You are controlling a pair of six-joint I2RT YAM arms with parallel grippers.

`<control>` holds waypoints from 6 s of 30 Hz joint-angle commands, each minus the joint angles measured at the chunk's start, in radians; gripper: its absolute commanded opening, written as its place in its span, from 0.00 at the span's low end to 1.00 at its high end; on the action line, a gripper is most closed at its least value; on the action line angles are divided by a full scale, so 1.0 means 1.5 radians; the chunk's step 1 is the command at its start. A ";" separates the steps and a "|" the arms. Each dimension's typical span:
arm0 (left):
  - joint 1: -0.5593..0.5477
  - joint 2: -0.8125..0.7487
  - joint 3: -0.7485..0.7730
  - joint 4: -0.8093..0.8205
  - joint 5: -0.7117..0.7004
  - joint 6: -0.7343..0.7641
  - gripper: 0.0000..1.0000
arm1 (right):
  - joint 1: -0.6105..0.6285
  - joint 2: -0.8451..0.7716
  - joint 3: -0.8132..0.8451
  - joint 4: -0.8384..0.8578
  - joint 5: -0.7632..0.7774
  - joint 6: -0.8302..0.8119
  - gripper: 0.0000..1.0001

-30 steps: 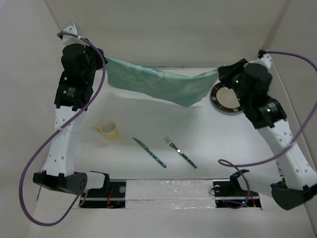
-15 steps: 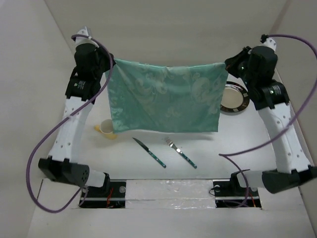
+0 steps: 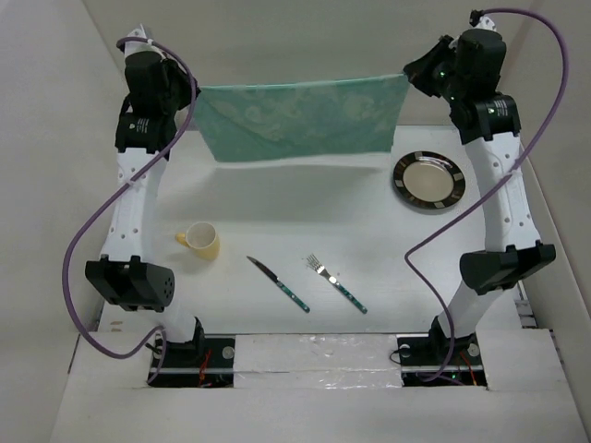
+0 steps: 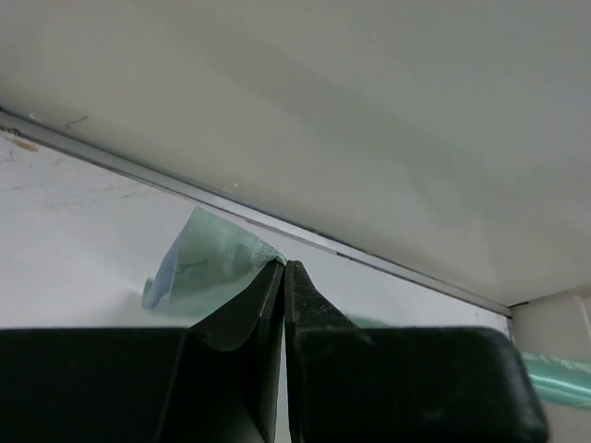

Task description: Set the dinner table for one person

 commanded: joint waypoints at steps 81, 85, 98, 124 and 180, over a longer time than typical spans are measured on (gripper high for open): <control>-0.028 -0.359 -0.403 -0.066 0.170 0.062 0.00 | 0.114 -0.443 -0.815 0.118 -0.059 -0.041 0.00; -0.028 -0.364 -0.319 -0.099 0.150 0.064 0.00 | 0.273 -0.382 -0.751 0.176 -0.035 0.009 0.00; -0.054 -0.410 -0.233 -0.030 0.258 0.020 0.16 | 0.554 0.129 -0.216 0.115 0.052 0.023 0.30; -0.193 -0.420 -0.271 -0.054 0.171 0.079 0.22 | 0.604 0.499 0.160 0.030 0.037 0.076 0.18; -0.193 -0.423 -0.585 -0.026 0.100 0.043 0.24 | -0.020 0.231 -0.135 0.013 0.033 -0.094 0.00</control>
